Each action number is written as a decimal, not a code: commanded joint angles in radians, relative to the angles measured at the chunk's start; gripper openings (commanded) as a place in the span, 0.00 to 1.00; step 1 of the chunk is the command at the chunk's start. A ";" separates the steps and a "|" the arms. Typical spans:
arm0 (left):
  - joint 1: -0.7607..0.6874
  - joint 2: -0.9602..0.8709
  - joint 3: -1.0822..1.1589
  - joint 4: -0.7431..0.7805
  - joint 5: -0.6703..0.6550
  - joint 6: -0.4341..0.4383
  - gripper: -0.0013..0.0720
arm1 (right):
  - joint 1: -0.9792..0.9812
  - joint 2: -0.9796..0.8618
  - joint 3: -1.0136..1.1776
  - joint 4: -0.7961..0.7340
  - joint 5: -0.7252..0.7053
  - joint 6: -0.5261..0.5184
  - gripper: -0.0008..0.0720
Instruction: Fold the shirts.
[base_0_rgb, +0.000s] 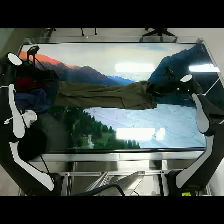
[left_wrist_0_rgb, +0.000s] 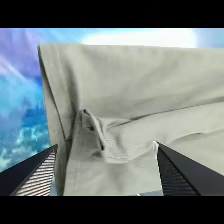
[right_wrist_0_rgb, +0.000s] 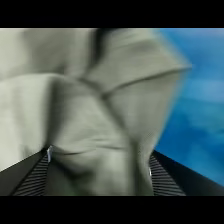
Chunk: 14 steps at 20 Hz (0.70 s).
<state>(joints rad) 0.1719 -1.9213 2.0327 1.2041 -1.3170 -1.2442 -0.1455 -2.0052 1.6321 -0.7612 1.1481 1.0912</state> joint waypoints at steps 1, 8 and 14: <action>-0.014 0.035 0.001 -0.004 -0.002 -0.028 0.92 | 0.015 -0.030 -0.001 0.052 0.037 -0.037 0.82; -0.140 0.029 -0.108 -0.126 0.056 -0.041 0.15 | 0.018 -0.025 0.040 0.148 0.138 -0.105 0.04; -0.424 -0.094 -0.151 -0.311 0.196 -0.032 0.03 | -0.057 0.124 0.257 0.158 0.331 -0.026 0.04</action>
<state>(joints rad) -0.1211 -1.9457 1.8893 0.9974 -1.1797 -1.2816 -0.1688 -1.9480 1.7958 -0.6231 1.3834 1.0252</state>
